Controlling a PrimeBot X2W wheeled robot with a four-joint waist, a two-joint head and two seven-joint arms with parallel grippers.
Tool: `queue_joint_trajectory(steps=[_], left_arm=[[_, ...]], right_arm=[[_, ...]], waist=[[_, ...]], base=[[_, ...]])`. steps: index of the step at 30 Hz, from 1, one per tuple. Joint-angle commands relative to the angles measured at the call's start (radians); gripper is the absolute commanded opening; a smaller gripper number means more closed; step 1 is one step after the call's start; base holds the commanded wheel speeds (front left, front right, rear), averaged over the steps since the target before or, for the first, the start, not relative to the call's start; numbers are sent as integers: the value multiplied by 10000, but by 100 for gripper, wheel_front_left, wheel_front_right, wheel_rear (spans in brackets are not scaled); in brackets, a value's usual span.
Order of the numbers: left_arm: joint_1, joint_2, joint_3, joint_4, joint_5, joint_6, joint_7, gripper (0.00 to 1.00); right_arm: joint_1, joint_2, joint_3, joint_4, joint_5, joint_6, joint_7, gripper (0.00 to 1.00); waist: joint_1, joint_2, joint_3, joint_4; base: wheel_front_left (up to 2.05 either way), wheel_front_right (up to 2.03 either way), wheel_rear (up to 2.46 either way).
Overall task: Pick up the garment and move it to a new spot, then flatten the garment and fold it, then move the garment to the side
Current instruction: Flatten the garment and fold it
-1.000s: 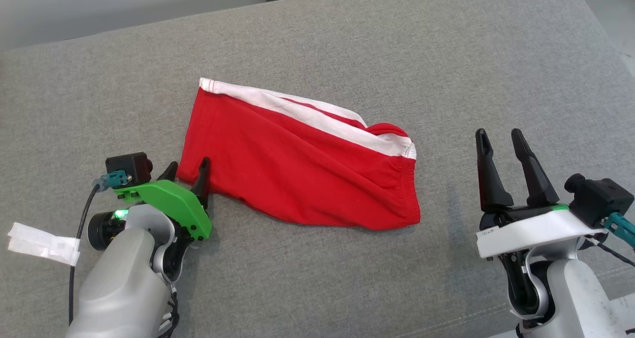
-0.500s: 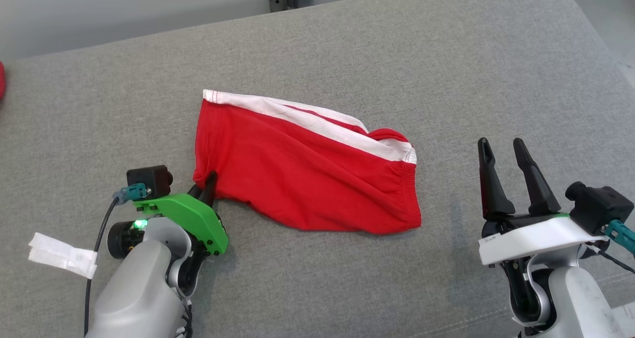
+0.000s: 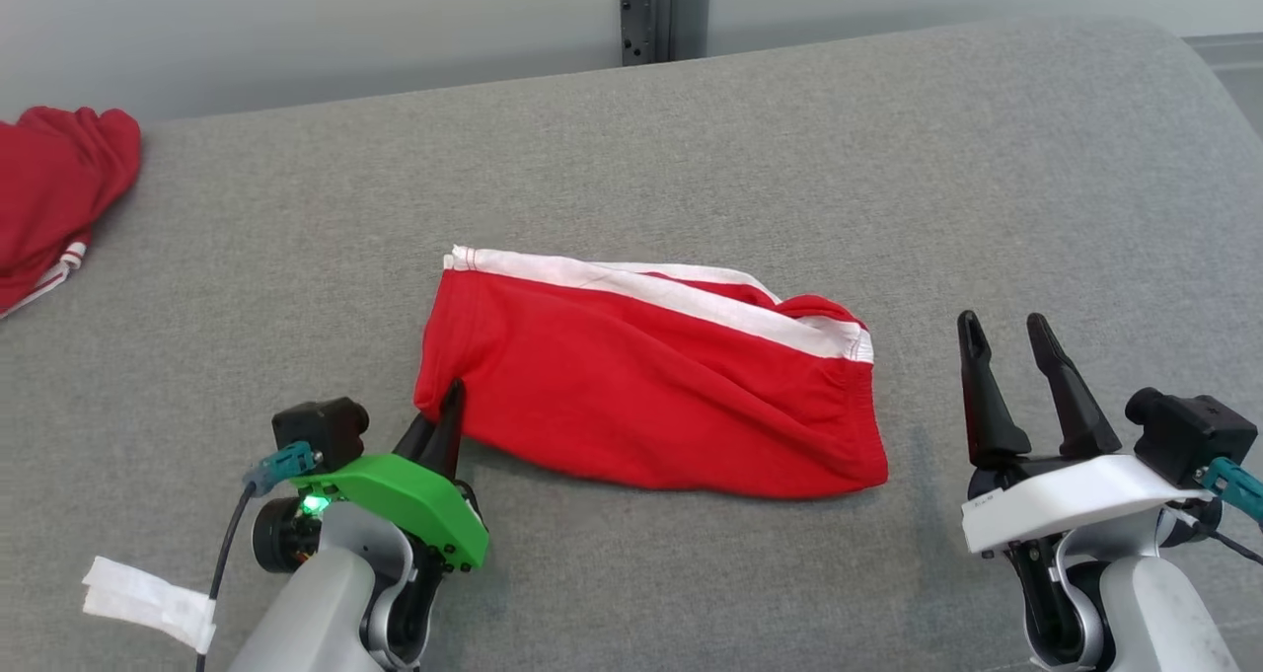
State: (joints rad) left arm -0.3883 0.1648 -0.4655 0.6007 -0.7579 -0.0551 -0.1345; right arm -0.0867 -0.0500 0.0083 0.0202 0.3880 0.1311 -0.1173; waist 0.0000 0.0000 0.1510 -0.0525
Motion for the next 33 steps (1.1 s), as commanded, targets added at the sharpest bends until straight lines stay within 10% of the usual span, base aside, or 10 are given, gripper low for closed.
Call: queue_joint_trajectory(steps=[1, 16, 18, 19, 33], left_arm=[[332, 36, -5, -231, -86, 139, -74, 0], [2126, -56, 37, -1949, -408, 965, -82, 0], [2209, -46, 89, -1959, -465, 1014, -172, 42], [2238, -32, 123, -1968, -461, 1031, -232, 100], [2599, 621, 539, -3043, 555, 1288, -1210, 100]], right_arm=[[127, -12, -44, 16, -54, -7, 24, 100], [143, -13, 44, 346, -276, -7, 323, 100], [123, -13, 29, 387, -319, -7, 318, 100], [120, -13, 19, 407, -328, -7, 320, 100], [433, -33, -93, 631, -650, -7, 726, 100]], waist=[[0, 0, -257, 391], [0, 0, -259, 1007], [0, 0, -250, 986], [0, 0, -247, 975], [0, 0, -502, 1118]], base=[[0, 0, 0], [0, 0, 0], [0, 0, 0], [0, 0, 0], [0, 0, 0]])
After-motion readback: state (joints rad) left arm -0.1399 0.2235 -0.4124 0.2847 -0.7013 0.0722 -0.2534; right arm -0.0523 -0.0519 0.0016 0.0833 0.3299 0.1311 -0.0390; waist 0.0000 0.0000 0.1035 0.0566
